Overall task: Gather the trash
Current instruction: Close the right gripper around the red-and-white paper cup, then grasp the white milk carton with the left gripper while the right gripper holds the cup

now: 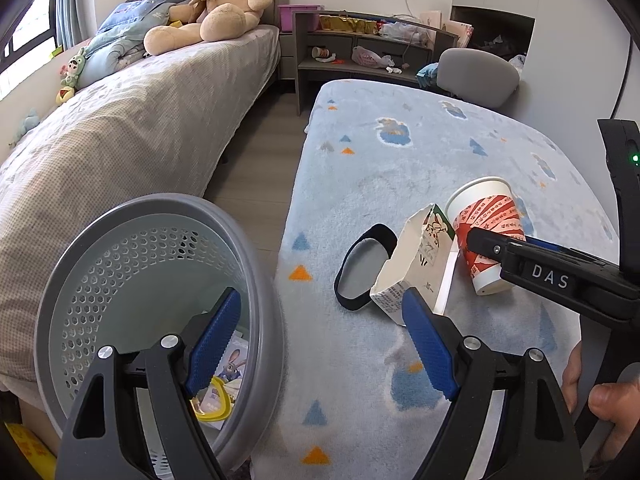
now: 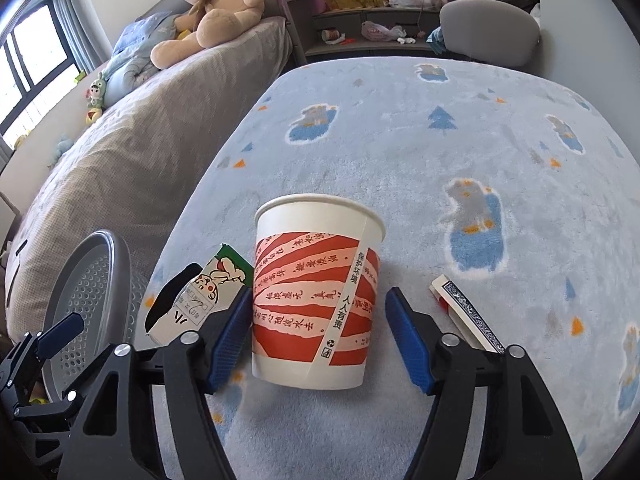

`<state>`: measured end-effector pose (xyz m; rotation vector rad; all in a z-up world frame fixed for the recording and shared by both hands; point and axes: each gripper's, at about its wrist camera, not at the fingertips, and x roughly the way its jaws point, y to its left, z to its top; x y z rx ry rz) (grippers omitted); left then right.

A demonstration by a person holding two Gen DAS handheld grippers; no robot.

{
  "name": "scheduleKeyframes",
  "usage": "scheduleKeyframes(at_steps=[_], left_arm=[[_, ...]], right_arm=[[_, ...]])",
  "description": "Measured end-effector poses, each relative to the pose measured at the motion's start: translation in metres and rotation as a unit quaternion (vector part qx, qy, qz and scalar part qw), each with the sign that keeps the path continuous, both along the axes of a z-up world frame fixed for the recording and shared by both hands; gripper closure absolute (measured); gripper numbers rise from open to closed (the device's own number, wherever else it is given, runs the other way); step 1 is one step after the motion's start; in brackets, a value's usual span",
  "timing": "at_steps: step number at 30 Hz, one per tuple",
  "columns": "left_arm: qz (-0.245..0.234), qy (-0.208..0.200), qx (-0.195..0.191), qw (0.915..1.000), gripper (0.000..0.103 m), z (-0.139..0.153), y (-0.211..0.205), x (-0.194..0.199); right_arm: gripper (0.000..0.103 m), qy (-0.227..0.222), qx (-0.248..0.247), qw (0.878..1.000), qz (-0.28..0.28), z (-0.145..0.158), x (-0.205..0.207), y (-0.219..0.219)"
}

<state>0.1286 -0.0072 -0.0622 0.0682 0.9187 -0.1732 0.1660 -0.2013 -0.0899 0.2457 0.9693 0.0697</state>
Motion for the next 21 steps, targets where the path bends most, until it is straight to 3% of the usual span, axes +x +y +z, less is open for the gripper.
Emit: scheduleKeyframes(at_steps=[10,21], left_arm=[[-0.007,0.007,0.001,1.0000,0.024,-0.003,-0.005,-0.003],[-0.046,0.018,0.008,0.9987,0.024,-0.011,-0.042,-0.001]], right_arm=[[0.043,-0.018,0.012,1.000,-0.007,0.011,-0.024,-0.008],[0.043,-0.027,0.025,0.999,-0.029,0.029,-0.076,-0.037]])
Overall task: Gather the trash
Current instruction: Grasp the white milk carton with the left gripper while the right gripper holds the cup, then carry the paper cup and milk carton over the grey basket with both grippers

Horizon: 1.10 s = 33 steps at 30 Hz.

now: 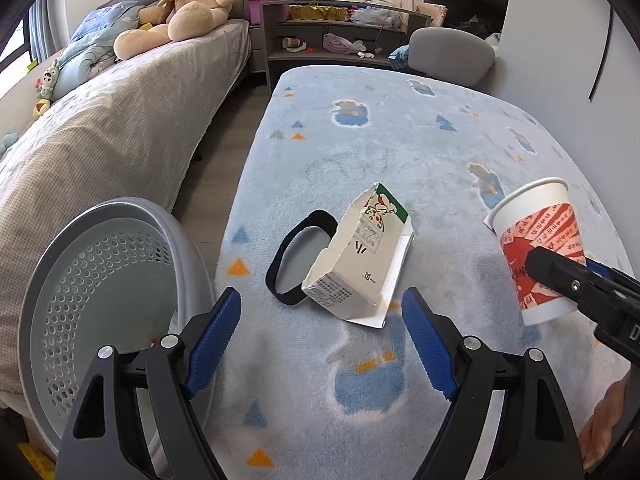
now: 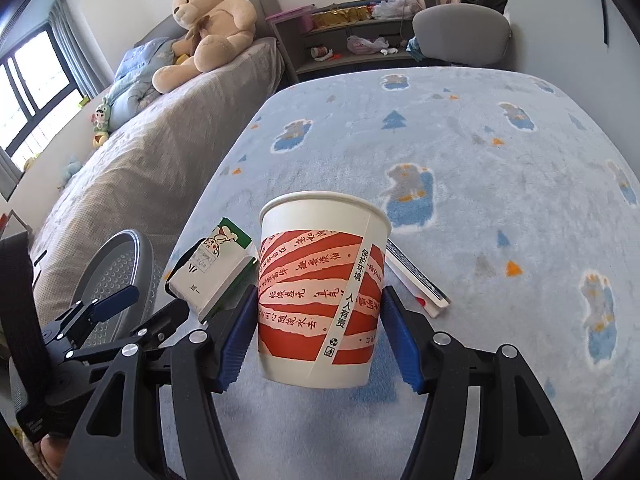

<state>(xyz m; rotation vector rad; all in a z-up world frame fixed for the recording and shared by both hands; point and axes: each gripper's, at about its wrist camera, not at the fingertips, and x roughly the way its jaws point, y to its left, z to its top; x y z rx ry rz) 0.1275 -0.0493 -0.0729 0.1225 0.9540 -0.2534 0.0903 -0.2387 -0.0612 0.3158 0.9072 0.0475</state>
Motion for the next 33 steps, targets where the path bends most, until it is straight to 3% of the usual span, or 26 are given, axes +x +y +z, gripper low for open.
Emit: scheduleKeyframes(at_steps=[14,16,18,21,33], left_arm=[[-0.018,0.004,0.070,0.9974,0.025,-0.027,-0.041,0.018],[-0.020,0.004,0.079,0.9967,0.038,-0.029,-0.046,0.019],[-0.021,0.002,0.084,0.9962,0.042,-0.030,-0.049,0.019],[-0.024,-0.005,0.081,0.9964,0.050,-0.025,-0.050,0.016],[-0.028,0.003,0.029,0.9992,0.052,-0.005,-0.038,-0.009]], right_arm=[[0.043,-0.005,0.035,0.999,-0.014,-0.003,-0.025,-0.027],[0.043,-0.005,0.038,0.999,-0.016,-0.004,-0.026,-0.031],[0.043,-0.005,0.040,0.999,-0.018,-0.005,-0.028,-0.033],[0.043,-0.004,0.044,0.999,-0.020,-0.007,-0.030,-0.036],[0.043,-0.007,0.047,0.999,-0.018,-0.006,-0.038,-0.034]])
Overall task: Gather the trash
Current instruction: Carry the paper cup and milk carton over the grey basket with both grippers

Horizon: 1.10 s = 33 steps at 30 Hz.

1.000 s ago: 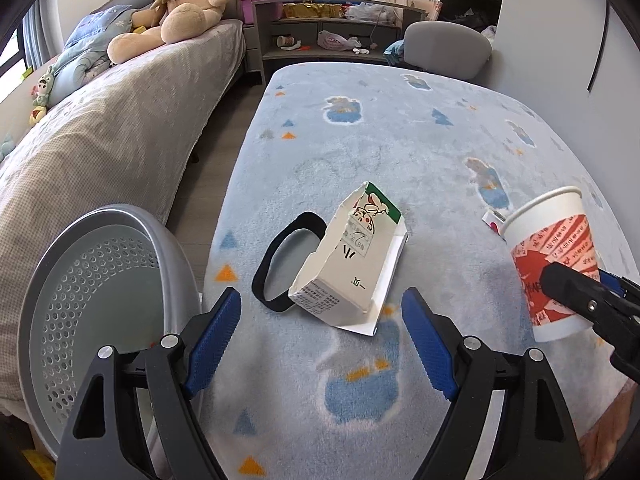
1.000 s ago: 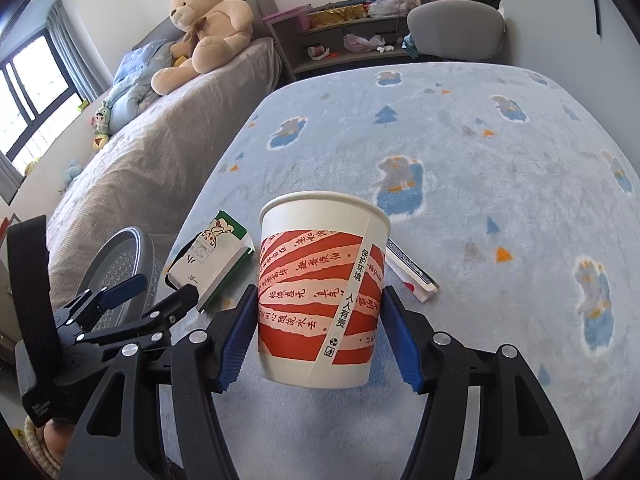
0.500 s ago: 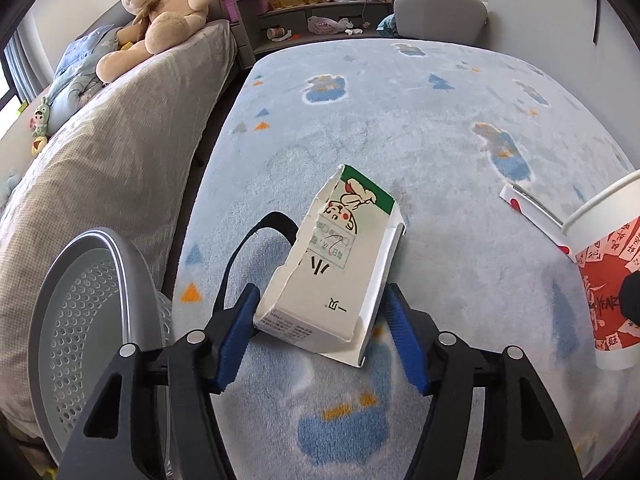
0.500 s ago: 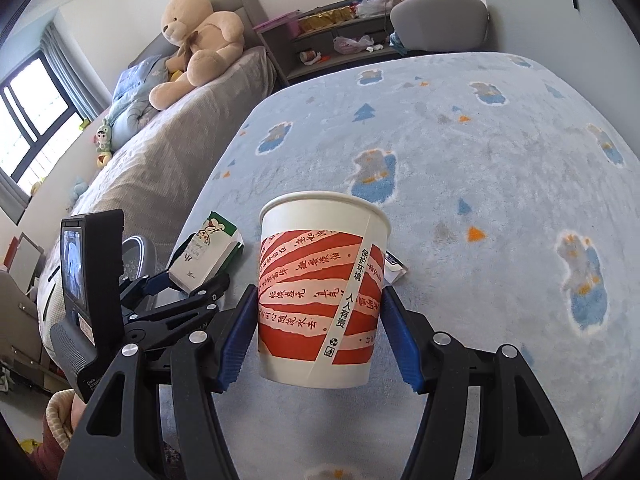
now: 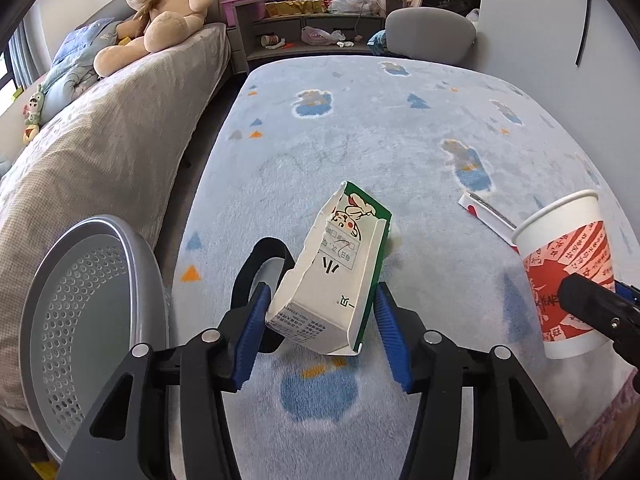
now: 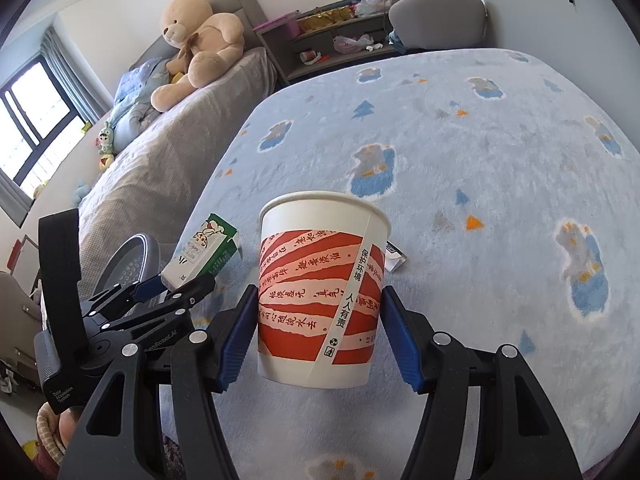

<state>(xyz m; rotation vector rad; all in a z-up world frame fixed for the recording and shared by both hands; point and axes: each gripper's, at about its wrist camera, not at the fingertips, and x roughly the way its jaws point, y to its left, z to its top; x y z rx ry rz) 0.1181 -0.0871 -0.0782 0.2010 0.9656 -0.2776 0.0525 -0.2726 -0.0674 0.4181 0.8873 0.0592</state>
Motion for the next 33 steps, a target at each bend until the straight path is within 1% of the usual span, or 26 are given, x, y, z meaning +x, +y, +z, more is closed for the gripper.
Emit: scheduleKeyframes(at_steps=[4,8,15,24,33], left_arm=[[0.006,0.000,-0.014,0.9999,0.052,0.010,0.013,-0.015],[0.015,-0.003,-0.018,0.9997,0.052,0.018,0.031,-0.030],[0.035,-0.012,-0.039,0.9985,0.052,0.035,0.068,-0.054],[0.046,-0.024,-0.064,0.9966,0.052,0.049,0.096,-0.064],[0.060,-0.046,-0.067,0.9949,0.052,0.061,0.124,-0.067]], right_arm=[[0.043,-0.001,-0.006,1.000,0.003,0.005,-0.005,0.005],[0.043,-0.005,-0.011,1.000,0.007,0.010,-0.010,0.014],[0.043,-0.009,-0.021,0.999,0.028,0.017,-0.017,0.042],[0.043,-0.015,-0.032,0.998,0.045,0.030,-0.023,0.071],[0.043,-0.021,-0.044,0.997,0.061,0.040,-0.022,0.096]])
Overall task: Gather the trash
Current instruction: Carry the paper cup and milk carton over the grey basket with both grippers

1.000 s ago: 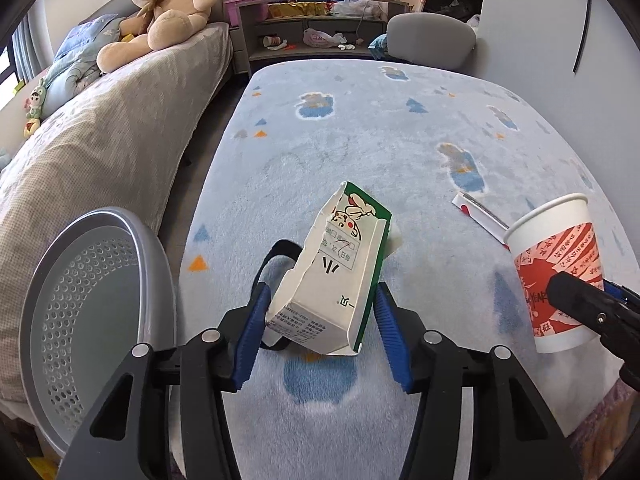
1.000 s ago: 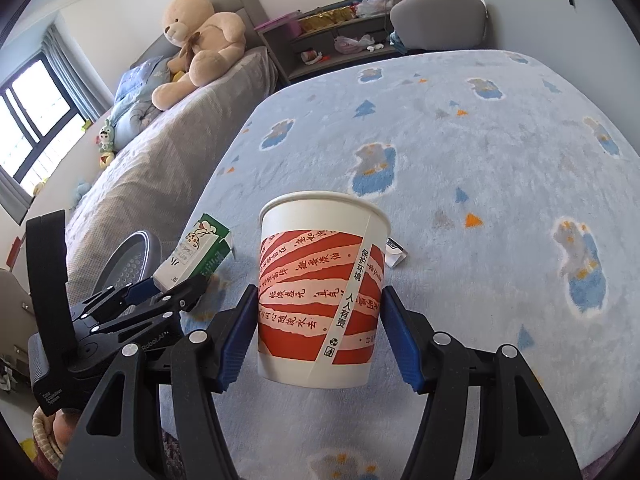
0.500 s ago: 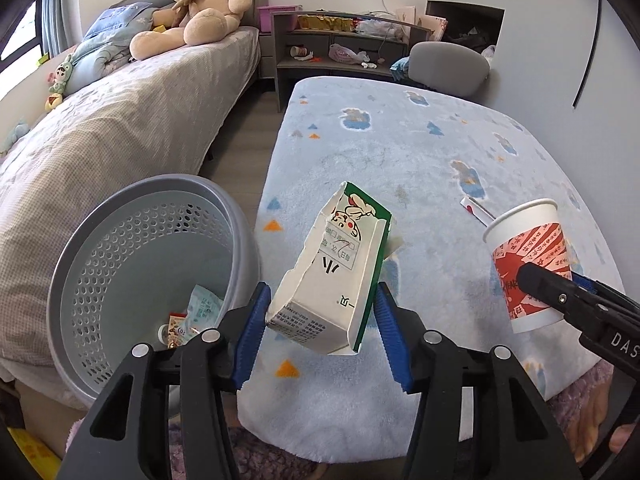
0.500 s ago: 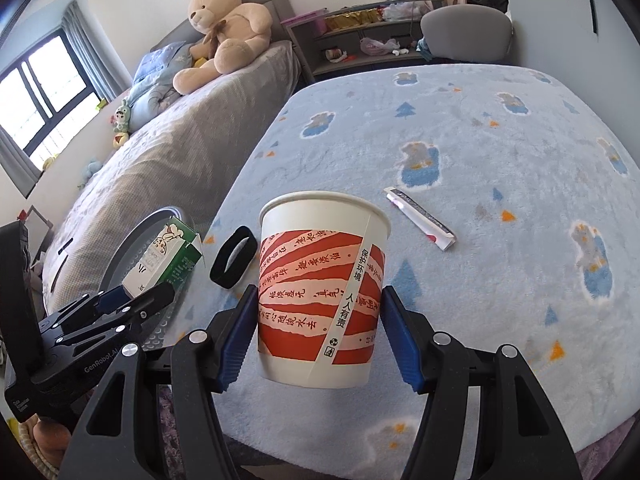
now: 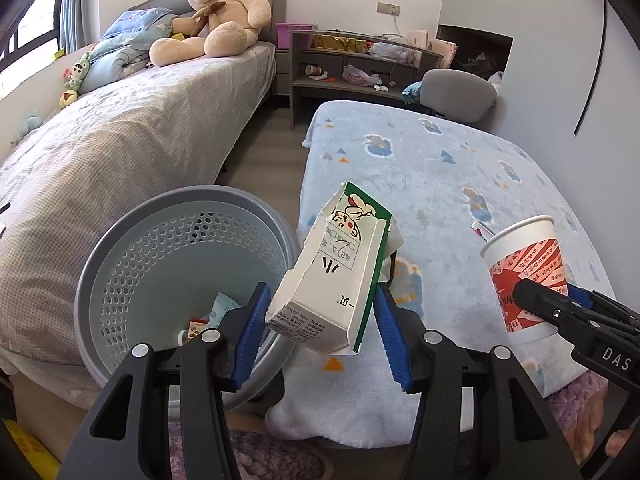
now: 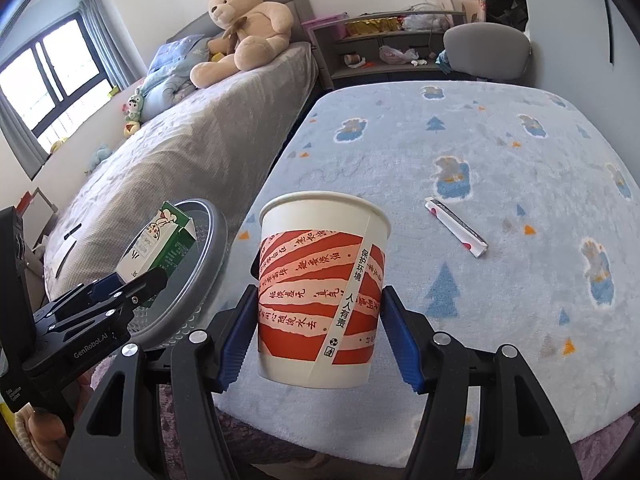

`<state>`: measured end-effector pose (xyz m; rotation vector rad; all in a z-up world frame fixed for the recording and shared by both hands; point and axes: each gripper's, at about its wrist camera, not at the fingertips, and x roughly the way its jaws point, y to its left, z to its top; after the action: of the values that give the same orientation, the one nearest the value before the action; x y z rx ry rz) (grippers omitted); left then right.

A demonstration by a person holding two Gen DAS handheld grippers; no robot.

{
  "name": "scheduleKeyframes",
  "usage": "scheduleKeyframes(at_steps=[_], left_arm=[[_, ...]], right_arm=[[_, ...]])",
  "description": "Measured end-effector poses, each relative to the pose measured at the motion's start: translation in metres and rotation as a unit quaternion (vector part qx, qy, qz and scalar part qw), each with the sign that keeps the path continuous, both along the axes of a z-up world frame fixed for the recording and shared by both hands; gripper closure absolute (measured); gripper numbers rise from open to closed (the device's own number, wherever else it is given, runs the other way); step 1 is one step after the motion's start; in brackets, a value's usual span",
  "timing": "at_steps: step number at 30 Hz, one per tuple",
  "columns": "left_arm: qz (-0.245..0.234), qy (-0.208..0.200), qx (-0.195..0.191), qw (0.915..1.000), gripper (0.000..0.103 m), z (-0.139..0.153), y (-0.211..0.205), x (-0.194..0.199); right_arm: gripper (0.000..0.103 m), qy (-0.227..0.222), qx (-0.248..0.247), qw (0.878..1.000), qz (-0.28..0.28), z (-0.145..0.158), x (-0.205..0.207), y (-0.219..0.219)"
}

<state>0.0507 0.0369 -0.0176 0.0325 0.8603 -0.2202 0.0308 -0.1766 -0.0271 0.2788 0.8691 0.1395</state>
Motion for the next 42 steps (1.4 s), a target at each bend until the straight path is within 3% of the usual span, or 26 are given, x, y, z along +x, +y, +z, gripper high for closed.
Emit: scheduleKeyframes(at_steps=[25,42], left_arm=[[0.071,-0.002,-0.007,0.9974,0.052,-0.007,0.095,0.016],[0.110,0.000,-0.009,0.9939,0.052,-0.012,0.141,0.028]], right_arm=[[0.043,-0.028,-0.009,0.994,0.101,0.022,0.045,0.112],[0.043,-0.025,-0.011,0.988,0.150,0.013,0.076,0.163]])
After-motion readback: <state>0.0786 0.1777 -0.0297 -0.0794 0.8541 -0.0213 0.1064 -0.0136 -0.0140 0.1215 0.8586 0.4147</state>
